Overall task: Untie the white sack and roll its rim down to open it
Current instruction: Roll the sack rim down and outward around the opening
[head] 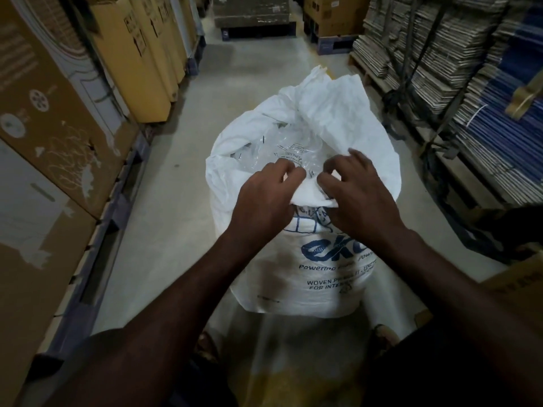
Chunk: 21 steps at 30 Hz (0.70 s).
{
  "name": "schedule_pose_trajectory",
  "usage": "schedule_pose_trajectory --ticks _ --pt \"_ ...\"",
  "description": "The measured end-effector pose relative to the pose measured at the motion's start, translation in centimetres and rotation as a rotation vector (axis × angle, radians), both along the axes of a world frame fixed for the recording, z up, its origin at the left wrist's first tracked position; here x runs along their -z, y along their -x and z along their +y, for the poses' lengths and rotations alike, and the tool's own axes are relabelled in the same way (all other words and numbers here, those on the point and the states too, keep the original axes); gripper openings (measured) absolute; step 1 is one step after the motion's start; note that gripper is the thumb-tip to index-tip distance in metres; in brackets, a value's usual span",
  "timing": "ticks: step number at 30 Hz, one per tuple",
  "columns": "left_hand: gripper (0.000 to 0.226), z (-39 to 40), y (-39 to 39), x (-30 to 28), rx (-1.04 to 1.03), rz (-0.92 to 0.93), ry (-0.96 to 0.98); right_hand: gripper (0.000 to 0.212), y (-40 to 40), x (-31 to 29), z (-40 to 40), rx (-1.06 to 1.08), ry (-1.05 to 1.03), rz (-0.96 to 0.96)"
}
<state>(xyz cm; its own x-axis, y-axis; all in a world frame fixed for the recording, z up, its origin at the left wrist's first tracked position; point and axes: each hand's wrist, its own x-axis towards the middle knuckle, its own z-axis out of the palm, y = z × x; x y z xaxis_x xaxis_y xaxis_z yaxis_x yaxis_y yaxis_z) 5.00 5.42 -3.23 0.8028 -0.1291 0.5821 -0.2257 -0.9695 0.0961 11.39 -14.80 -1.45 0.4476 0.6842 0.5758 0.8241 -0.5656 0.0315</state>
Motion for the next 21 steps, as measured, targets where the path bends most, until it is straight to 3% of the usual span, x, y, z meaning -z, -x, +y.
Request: schedule_pose_trajectory --ticks 5,9,11,14,16,21 --pt "0.064 1.2 -0.5 0.9 -0.189 0.083 0.047 0.051 0.0 -0.2 0.0 0.184 -0.061 0.084" --pt "0.071 1.8 -0.5 1.9 -0.215 0.188 0.025 0.065 -0.8 0.8 0.5 0.152 0.0 0.009" --pt "0.061 3.1 -0.3 1.8 -0.252 0.227 0.067 0.068 -1.4 1.2 0.3 0.179 0.038 -0.021" --pt "0.026 4.7 -0.3 0.9 -0.389 0.194 0.12 0.073 -1.9 1.7 -0.3 0.181 0.084 -0.052" --pt "0.014 4.6 0.0 0.9 -0.351 0.172 0.14 0.081 -1.6 2.0 -0.3 0.165 0.104 -0.013" --pt "0.044 4.4 0.5 1.7 -0.225 0.115 0.12 0.093 -0.1 2.0 -0.7 0.12 0.152 0.136"
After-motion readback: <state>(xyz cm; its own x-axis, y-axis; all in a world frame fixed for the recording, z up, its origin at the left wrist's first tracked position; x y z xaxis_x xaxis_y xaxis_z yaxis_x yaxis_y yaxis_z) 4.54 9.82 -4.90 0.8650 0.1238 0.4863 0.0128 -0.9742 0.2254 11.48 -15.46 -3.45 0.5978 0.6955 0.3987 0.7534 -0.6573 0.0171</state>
